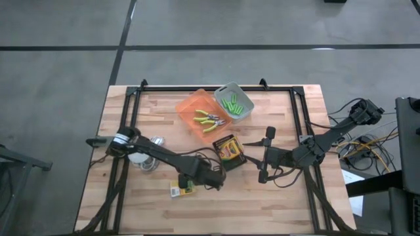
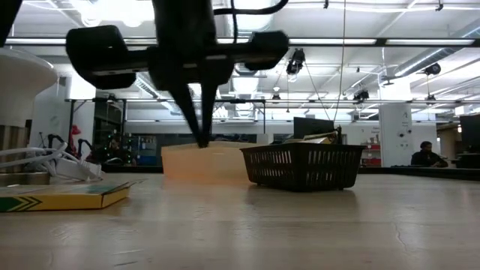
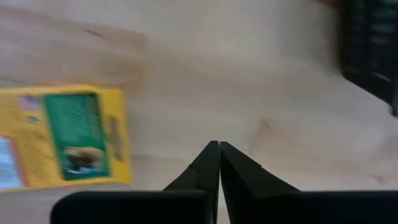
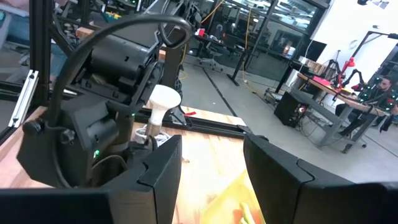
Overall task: Pick & Place School Supplies
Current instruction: Put the yellow crayon box into the black bin
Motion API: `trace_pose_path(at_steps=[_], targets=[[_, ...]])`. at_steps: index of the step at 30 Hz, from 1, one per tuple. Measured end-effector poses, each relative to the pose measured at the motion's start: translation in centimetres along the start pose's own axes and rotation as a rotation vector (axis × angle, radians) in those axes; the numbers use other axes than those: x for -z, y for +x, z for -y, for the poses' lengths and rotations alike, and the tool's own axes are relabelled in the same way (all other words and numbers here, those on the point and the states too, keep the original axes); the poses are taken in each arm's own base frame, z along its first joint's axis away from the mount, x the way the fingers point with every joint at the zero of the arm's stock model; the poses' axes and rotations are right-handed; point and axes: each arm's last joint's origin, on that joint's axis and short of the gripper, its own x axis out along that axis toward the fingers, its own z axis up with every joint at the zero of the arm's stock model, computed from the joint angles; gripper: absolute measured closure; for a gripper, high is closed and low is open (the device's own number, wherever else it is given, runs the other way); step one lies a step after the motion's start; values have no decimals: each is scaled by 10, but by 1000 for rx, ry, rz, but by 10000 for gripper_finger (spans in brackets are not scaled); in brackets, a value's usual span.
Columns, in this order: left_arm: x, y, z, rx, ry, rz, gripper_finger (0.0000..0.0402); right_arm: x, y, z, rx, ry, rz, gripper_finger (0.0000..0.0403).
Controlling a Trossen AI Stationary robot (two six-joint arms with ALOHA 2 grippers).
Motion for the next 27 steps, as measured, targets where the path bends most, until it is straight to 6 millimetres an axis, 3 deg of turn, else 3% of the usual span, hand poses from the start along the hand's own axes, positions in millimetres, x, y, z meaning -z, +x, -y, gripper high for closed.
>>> trace_pose_path(at_steps=[5,17,23,27], targets=[[5,0,7,77,25,-46,383,0,0,0,0,0,0,234],[1,7,1,44,75,-11,386,0,0,0,0,0,0,234],[4,10,-7,2,439,-29,387,0,0,0,0,0,0,234],[6,10,-11,-26,926,-115,387,0,0,0,0,0,0,234]])
